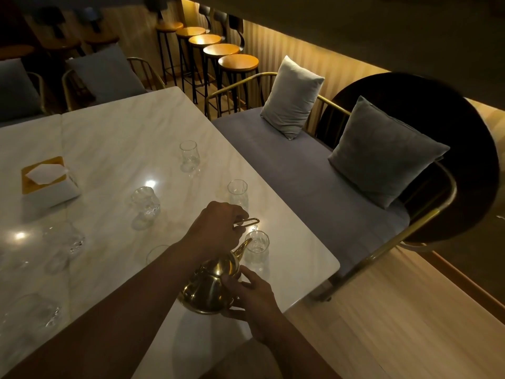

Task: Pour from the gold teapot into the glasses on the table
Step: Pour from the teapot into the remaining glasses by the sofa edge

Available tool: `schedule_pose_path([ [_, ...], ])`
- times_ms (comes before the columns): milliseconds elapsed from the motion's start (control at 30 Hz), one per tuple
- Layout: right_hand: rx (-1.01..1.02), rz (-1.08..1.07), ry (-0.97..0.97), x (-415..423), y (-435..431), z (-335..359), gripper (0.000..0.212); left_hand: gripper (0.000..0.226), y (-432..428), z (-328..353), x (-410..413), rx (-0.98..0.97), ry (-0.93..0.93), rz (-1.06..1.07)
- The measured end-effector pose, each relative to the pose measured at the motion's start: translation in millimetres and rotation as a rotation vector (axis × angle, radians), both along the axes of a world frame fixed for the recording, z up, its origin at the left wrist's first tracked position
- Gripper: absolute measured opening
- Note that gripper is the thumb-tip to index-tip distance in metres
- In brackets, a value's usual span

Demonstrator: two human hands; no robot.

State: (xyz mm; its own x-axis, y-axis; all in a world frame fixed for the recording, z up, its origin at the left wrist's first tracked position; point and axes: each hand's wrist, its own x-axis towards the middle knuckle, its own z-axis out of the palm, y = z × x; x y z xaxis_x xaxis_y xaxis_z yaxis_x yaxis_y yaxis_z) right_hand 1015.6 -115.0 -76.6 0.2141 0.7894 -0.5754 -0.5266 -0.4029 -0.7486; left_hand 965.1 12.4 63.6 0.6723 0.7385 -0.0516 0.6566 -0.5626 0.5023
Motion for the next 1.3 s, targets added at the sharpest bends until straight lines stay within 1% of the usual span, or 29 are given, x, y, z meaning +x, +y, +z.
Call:
schedule_pose_path([
  [300,-0.015,-0.016,0.010,-4.1,0.7,-1.3,0.062,0.035,0.9,-0.9,-0.3,0.000,-0.008,-0.023],
  [667,-0.035,-0.007,0.033,-5.8,1.1,-4.8,0.075,0.036,0.3,0.2,0.6,0.020,0.033,-0.024],
  [833,-0.040,-0.005,0.034,-4.7,2.3,-5.2,0.072,0.037,0.4,1.0,2.8,0.017,0.029,-0.016],
  [1100,-0.025,-0.007,0.048,-1.3,3.5,-2.7,0.060,0.036,3.1,1.6,3.8,0.024,0.007,-0.007],
  [1300,-0.036,-0.007,0.049,-1.5,5.0,-3.6,0.063,0.036,3.3,1.5,4.7,0.022,0.001,-0.008],
])
